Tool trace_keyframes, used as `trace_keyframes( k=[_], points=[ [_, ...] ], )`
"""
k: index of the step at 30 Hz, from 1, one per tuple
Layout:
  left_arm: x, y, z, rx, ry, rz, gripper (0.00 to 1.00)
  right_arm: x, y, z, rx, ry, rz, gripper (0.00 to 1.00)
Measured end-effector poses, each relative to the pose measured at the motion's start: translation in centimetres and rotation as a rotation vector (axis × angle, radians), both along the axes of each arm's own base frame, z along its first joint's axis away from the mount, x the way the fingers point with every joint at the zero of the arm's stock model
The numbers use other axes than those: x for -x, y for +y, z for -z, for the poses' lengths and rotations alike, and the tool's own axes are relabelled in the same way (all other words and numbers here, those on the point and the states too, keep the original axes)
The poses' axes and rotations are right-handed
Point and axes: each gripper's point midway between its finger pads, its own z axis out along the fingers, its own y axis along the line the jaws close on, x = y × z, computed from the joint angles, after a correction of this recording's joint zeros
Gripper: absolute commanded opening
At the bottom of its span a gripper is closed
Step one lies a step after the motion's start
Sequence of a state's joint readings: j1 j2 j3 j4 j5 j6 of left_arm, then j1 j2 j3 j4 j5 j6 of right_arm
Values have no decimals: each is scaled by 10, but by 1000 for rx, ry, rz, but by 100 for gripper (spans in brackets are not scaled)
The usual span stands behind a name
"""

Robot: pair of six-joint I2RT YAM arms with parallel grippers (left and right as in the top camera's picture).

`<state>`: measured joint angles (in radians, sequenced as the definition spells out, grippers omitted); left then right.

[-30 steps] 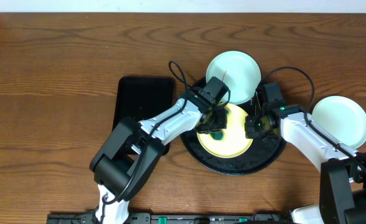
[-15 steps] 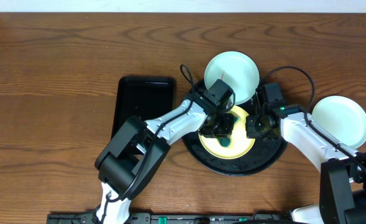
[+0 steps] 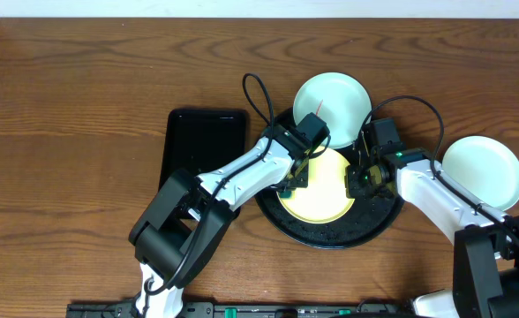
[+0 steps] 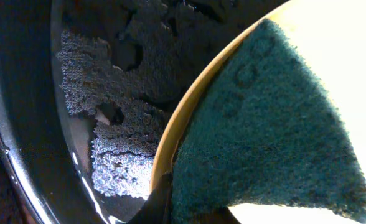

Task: Clean dirty plates on tray and stack at the side
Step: 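Scrub the yellow plate with the sponge while right gripper holds it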

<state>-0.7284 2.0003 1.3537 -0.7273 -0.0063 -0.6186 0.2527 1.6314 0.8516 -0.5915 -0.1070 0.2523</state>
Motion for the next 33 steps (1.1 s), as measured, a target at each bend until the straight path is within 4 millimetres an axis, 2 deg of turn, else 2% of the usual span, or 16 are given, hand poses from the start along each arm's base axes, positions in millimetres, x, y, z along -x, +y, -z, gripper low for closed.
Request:
trace_keyframes(
  k=[5, 12, 16, 22, 27, 31, 33],
  points=[
    [-3, -14, 0, 97, 22, -15, 8, 0, 0, 0, 0, 0, 0, 1],
    [3, -62, -2, 371, 124, 24, 8, -2, -4, 0, 18, -8, 6, 1],
    [15, -87, -4, 465, 167, 75, 8, -3, -7, 0, 35, -15, 9, 1],
    [38, -111, -6, 530, 221, 157, 8, -4, -9, 0, 46, -18, 12, 1],
    [44, -112, -6, 533, 233, 202, 8, -4, -9, 0, 47, -18, 12, 1],
    [43, -93, -2, 432, 227, 180, 8, -3, -8, 0, 46, -16, 11, 1],
    [39, -77, -1, 345, 205, 161, 8, -3, -8, 1, 45, -14, 11, 1]
  ],
)
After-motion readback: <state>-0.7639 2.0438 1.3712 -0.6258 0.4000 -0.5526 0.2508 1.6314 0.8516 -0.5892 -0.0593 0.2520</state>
